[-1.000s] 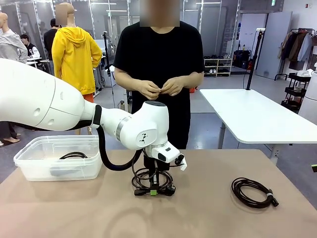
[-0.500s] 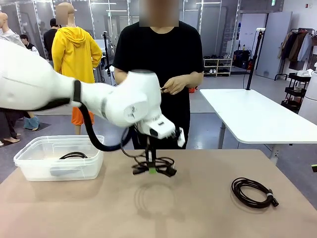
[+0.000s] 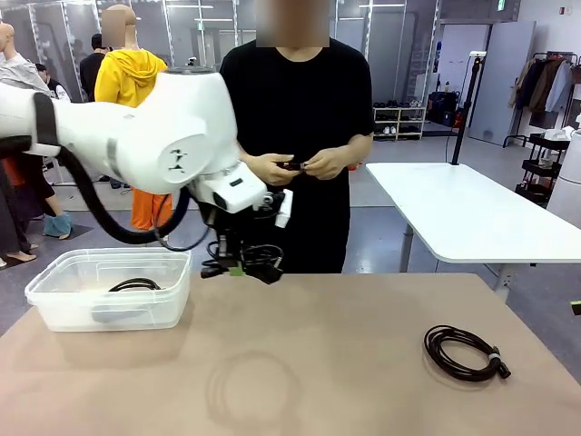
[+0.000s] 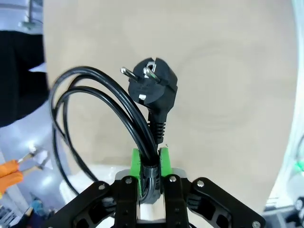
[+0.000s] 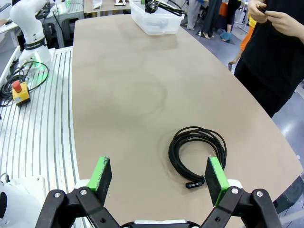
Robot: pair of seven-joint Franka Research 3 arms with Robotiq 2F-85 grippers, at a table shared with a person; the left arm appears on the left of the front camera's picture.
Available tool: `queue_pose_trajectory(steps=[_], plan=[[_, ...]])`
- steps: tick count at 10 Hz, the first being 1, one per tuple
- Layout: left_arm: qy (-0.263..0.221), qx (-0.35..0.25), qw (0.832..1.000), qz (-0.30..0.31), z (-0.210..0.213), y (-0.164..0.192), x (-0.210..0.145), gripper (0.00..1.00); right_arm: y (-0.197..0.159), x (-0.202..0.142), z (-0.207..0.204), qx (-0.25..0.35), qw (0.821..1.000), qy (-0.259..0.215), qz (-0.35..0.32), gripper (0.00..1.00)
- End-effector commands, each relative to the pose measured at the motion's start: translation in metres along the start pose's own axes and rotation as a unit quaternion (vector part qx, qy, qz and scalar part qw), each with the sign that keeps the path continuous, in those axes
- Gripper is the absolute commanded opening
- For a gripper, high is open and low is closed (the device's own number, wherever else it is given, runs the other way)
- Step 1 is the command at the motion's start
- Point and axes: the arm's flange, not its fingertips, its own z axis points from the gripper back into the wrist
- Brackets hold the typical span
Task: Organize and store the cables.
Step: Place the Power Cable into the Organizing box.
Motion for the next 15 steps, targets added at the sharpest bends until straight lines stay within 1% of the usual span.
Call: queue_pose_trajectory(steps=[1,2,4,5,6,7,8,9,13,14,15], plan=[[-0.005,0.031,0.999,0.035,0.011,0.004,-0.057,0.07,-0.002,0.000,0.000,-0.003,1.000,-0.007,0.010,1.00],[0.010,0.041,0.996,0.075,0.017,0.010,-0.092,0.07,-0.002,0.000,0.000,-0.003,1.000,-0.007,0.010,1.00],[0.012,0.032,0.994,0.101,0.018,0.016,-0.147,0.07,-0.002,0.000,0.000,-0.003,1.000,-0.007,0.010,1.00],[-0.012,0.030,0.995,0.096,0.017,0.017,-0.163,0.07,-0.002,0.000,0.000,-0.003,1.000,-0.007,0.010,1.00],[-0.008,0.019,0.995,0.101,0.015,0.021,-0.173,0.07,-0.002,0.000,0.000,-0.003,1.000,-0.007,0.010,1.00],[-0.009,0.020,0.995,0.100,0.017,0.021,-0.174,0.07,-0.002,0.000,0.000,-0.003,1.000,-0.007,0.010,1.00],[-0.024,0.032,0.996,0.080,0.022,0.020,-0.166,0.07,-0.002,0.000,0.000,-0.003,1.000,-0.007,0.010,1.00],[0.011,0.014,0.993,0.114,0.014,0.025,-0.180,0.07,-0.002,0.000,0.000,-0.003,1.000,-0.007,0.010,1.00],[0.011,0.014,0.993,0.114,0.014,0.025,-0.180,0.07,-0.002,0.000,0.000,-0.003,1.000,-0.007,0.010,1.00],[0.006,0.012,0.994,0.109,0.011,0.025,-0.178,0.18,-0.002,0.000,0.000,-0.003,1.000,-0.007,0.010,1.00],[-0.005,0.036,0.992,0.117,0.010,0.037,-0.197,0.18,-0.002,0.000,0.000,-0.003,1.000,-0.007,0.010,1.00]])
